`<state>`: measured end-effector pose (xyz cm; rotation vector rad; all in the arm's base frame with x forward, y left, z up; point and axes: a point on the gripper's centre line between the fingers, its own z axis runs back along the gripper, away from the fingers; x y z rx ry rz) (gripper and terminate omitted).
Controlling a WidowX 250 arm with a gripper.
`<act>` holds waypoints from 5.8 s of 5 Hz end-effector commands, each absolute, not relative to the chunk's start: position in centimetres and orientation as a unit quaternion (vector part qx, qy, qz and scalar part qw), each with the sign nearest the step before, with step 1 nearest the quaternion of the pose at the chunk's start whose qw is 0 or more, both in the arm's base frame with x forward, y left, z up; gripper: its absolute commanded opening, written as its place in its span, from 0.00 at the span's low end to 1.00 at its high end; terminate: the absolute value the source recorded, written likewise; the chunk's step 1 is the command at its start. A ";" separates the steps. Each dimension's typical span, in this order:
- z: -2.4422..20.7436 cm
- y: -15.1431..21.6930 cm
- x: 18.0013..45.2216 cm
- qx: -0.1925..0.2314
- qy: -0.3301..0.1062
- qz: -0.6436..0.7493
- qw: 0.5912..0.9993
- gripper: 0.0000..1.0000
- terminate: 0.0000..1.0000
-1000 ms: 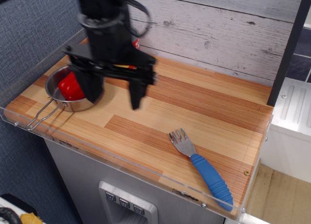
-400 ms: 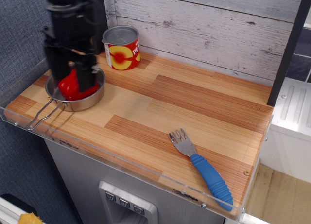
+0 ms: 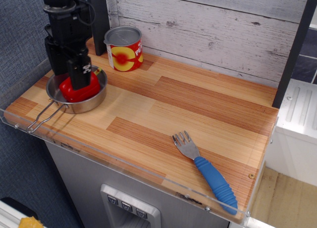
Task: Pick the bell pepper and place it on the right of the can
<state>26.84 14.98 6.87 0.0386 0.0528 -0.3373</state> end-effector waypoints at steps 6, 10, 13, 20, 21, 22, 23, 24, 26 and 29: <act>3.9 17.4 29.3 0.036 0.003 -0.198 0.980 1.00 0.00; 6.4 17.6 28.7 0.017 -0.016 -0.176 0.984 0.00 0.00; 11.0 13.8 28.9 0.022 -0.027 -0.157 0.987 0.00 0.00; 3.8 1.3 38.7 -0.048 -0.001 -0.018 0.999 0.00 0.00; 3.9 1.3 38.6 -0.041 -0.008 -0.014 0.999 0.00 0.00; 4.5 1.5 38.4 -0.040 -0.009 -0.011 0.999 1.00 0.00; 5.3 1.6 38.3 -0.025 0.000 -0.033 0.999 1.00 0.00; 6.8 1.5 38.2 -0.032 -0.016 -0.039 0.999 1.00 0.00; 10.1 1.0 37.0 -0.022 -0.032 -0.034 0.999 1.00 0.00; 12.4 2.9 28.5 0.051 0.029 -0.099 0.993 1.00 0.00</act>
